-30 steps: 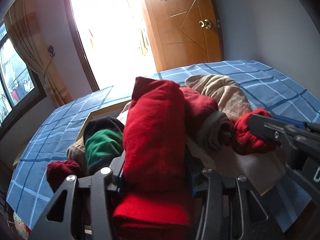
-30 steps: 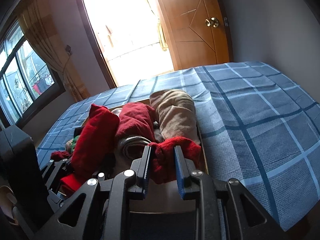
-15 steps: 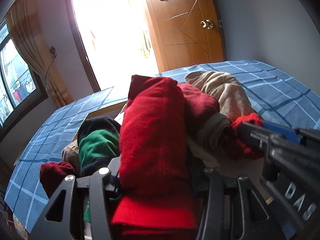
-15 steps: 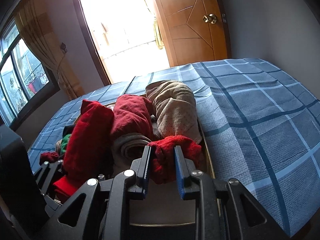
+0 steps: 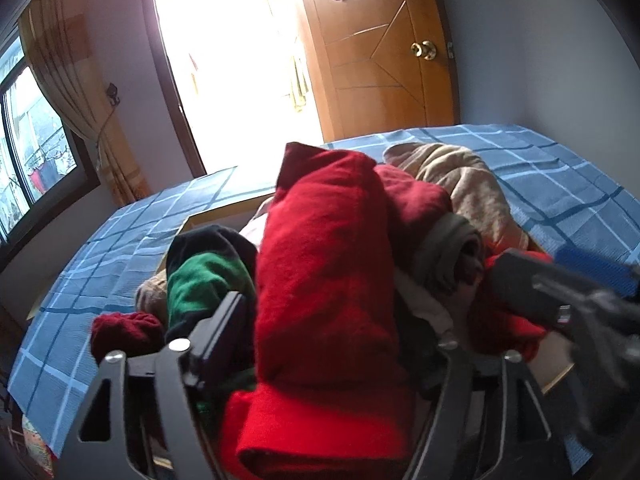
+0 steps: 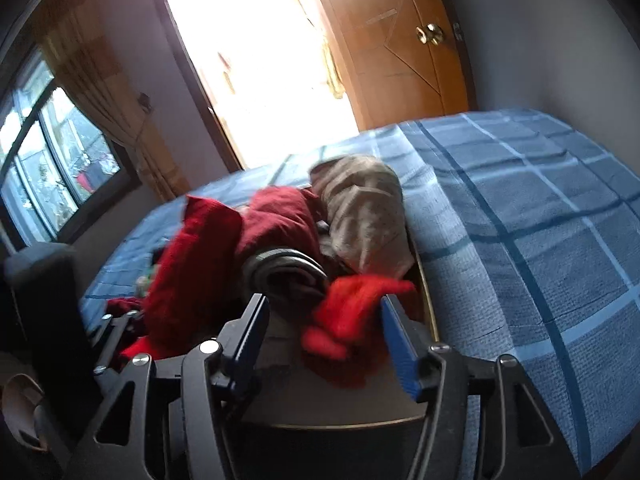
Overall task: Take underwear out of drawer
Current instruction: 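Open both tools to release the red items into the tray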
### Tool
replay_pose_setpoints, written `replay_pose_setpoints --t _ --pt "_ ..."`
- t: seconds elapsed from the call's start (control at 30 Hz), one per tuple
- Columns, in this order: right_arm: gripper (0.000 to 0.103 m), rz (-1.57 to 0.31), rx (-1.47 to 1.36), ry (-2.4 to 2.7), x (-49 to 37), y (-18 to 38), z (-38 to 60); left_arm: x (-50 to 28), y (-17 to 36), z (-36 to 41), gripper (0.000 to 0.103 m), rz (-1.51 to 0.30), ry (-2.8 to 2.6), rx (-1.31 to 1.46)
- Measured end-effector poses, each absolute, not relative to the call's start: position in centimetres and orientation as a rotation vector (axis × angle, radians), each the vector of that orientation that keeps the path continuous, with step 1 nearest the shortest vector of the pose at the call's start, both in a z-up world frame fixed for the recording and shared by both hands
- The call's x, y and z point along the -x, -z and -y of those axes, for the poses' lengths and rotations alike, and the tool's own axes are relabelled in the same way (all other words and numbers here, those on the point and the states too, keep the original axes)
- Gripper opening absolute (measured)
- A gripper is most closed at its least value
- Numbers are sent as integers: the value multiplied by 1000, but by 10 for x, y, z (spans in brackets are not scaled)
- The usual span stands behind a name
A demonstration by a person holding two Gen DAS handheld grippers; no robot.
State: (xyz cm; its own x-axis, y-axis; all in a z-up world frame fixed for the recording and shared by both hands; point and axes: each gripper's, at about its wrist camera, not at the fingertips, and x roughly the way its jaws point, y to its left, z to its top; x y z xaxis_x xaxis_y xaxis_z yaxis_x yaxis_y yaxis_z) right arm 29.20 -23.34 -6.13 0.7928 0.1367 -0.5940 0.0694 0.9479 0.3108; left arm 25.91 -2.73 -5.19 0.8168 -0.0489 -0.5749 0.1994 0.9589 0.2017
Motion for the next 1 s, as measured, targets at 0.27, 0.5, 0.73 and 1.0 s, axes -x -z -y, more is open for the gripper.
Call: replay_pose_setpoints --t 0.27,0.5,0.73,1.0 --pt "69 -595 -303 4 -275 46 231 -242 48 25 103 -621 157 -290" --pt "69 -627 -335 8 -271 63 235 -230 58 20 103 -612 161 -312" --pt "69 -656 -362 10 -266 74 237 -221 56 3 103 -647 162 -221" --pt "70 -651 -336 23 -255 74 233 -221 59 -21 103 -703 190 -79"
